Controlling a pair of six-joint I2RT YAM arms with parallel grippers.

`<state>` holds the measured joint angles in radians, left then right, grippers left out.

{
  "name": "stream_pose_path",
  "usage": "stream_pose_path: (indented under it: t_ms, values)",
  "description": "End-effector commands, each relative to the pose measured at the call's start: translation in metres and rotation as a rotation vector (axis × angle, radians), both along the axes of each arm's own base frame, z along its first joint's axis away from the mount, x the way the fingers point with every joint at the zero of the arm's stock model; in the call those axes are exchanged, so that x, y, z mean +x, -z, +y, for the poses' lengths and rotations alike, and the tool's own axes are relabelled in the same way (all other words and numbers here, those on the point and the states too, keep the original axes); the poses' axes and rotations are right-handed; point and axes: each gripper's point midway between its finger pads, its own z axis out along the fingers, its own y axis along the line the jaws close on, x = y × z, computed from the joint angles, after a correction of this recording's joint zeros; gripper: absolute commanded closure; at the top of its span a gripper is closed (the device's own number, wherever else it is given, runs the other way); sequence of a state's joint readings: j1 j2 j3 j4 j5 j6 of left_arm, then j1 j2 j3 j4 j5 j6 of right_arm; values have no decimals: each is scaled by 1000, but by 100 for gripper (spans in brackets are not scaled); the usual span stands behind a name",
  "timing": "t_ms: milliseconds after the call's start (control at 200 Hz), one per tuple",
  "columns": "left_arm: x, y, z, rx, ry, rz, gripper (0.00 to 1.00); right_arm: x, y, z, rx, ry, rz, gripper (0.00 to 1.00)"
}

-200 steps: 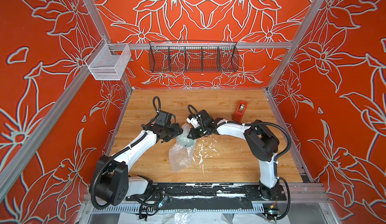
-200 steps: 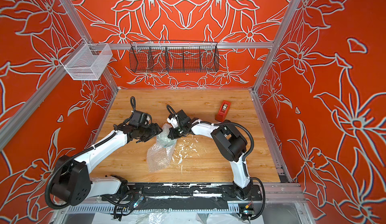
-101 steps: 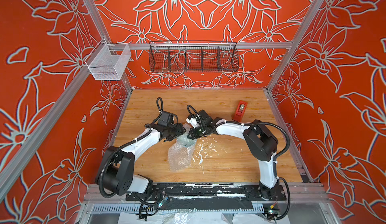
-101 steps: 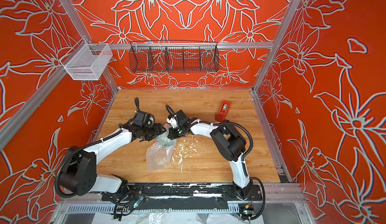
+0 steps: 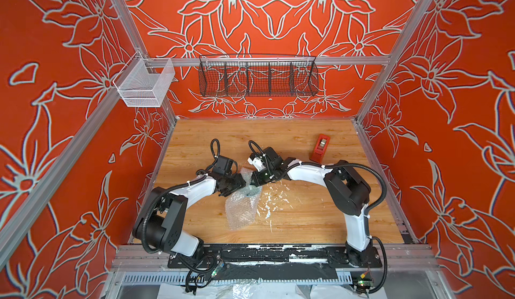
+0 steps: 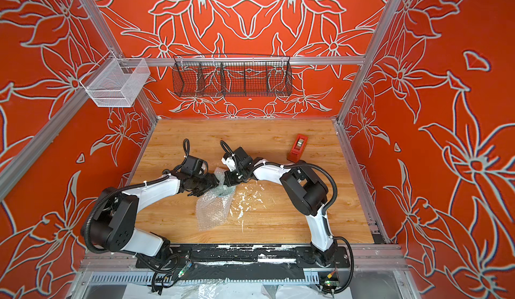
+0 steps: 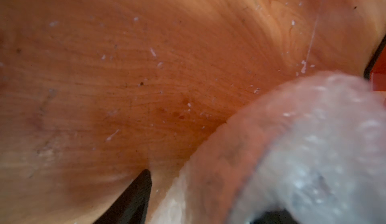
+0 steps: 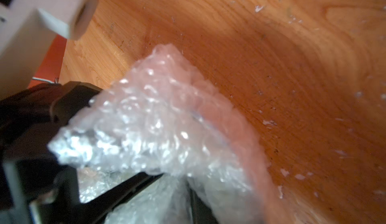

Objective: Wrap bowls in bubble wrap
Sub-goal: Wrap the bowl in bubble wrap.

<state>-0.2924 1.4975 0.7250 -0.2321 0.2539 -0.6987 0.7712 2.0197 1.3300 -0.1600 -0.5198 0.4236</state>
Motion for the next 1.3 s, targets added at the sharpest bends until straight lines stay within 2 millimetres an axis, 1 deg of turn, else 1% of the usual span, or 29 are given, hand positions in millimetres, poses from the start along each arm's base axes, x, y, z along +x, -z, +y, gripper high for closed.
stream_pose_path:
  t_ms: [0, 185, 395, 581, 696, 811, 861, 1021, 1141, 1291]
  values:
    - [-10, 22, 11, 56, -24, 60, 32, -8, 8, -8, -36, 8, -1, 88]
    - [-11, 34, 16, 89, -34, 83, 35, -10, -10, -13, -15, 23, -27, 80]
    - [-11, 45, 21, 114, -53, 105, 40, -13, -28, -18, -11, 25, -47, 74]
    - [-11, 47, 20, 113, -56, 113, 46, -17, -42, -22, 11, 23, -60, 70]
    - [-12, 46, 21, 119, -55, 112, 47, -18, -52, -22, 35, 26, -78, 67]
    - [-14, 44, 21, 115, -51, 104, 47, -12, -62, -18, 64, 33, -93, 66]
    - [-15, 43, 22, 116, -51, 101, 47, -8, -68, -14, 86, 35, -100, 66]
    - [-17, 42, 24, 124, -52, 94, 48, 3, -78, -1, 137, 42, -107, 66]
    - [-18, 42, 24, 124, -54, 93, 49, 2, -90, 7, 208, 46, -91, 65]
    - [-19, 41, 25, 121, -62, 88, 50, 3, -95, 7, 248, 74, -79, 65]
